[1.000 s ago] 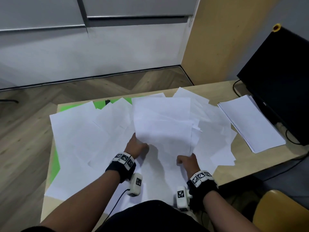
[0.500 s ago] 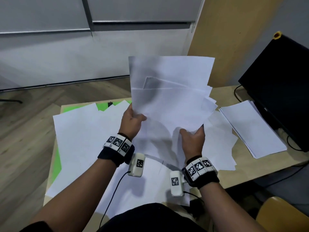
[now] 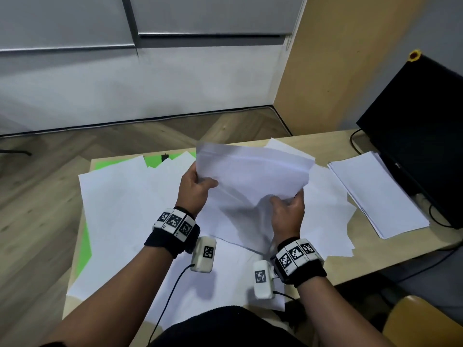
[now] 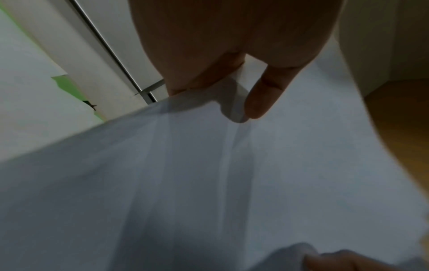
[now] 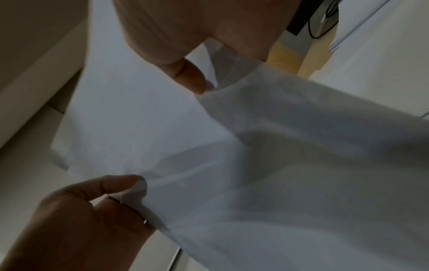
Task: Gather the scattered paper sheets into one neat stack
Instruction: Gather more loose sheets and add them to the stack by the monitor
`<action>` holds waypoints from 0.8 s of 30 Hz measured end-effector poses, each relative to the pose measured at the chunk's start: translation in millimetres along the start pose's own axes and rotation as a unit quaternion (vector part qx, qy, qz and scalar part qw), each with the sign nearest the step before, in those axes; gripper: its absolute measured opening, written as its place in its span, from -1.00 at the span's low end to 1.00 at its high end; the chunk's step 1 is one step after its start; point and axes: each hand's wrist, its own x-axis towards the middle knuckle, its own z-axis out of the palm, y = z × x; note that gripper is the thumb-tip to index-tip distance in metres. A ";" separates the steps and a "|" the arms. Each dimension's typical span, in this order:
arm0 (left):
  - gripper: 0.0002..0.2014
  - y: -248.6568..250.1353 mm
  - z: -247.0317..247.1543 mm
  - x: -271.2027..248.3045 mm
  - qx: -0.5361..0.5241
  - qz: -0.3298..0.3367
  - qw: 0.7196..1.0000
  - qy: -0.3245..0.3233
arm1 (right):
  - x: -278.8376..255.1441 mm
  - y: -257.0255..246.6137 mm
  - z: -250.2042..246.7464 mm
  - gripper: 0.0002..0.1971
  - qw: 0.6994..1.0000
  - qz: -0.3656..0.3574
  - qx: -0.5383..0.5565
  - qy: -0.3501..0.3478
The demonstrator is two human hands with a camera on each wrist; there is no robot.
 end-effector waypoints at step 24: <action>-0.73 -13.0 -9.1 0.5 0.018 -0.056 0.998 0.024 | 5.8 11.2 1.7 -0.47 0.999 0.009 -0.049 -0.010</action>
